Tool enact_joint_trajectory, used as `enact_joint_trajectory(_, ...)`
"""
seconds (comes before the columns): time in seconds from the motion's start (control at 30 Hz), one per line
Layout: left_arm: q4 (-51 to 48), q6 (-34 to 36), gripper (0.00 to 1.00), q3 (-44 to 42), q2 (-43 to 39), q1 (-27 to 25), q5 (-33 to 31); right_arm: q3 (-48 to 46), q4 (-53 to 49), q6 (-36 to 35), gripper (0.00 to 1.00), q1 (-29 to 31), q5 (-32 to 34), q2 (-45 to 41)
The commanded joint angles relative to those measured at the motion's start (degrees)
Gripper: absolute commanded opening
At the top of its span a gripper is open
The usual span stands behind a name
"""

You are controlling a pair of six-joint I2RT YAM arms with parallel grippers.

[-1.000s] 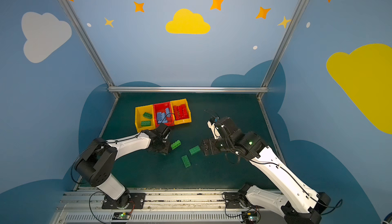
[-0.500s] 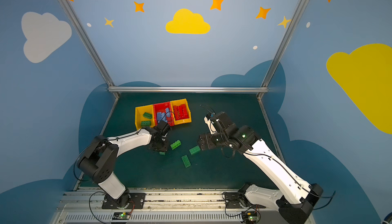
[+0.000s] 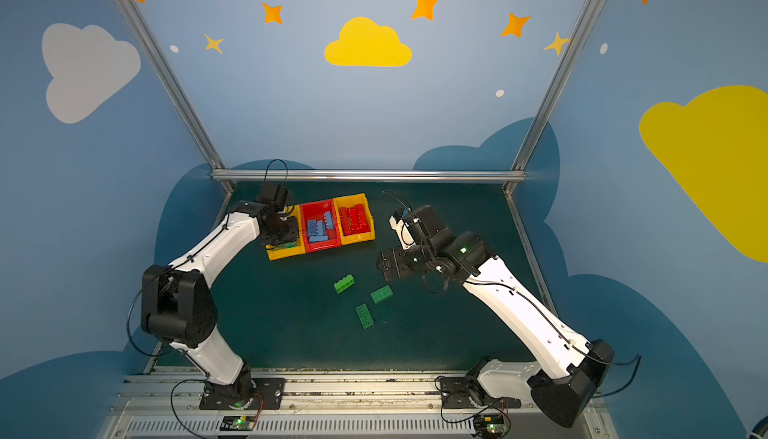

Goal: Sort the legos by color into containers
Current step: 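Carry the green brick with the left gripper and drop it into the yellow bin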

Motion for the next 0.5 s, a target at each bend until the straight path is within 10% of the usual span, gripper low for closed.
enact_joint_trajectory(0.0, -3.2, 0.3, 0.22, 5.0, 6.7, 2.5, 0.1, 2.4, 0.3, -0.8, 0.95, -0.7, 0.8, 1.0)
enact_joint_trajectory(0.23, -6.1, 1.8, 0.27, 16.8, 17.6, 4.7, 0.7, 4.3, -0.2, -0.3, 0.95, -2.2, 2.2, 2.8)
enact_joint_trajectory(0.47, -9.5, 2.2, 0.67, 25.4, 22.8, 5.1, 1.2, 5.8, -0.6, 0.4, 0.95, -3.2, 2.4, 4.3)
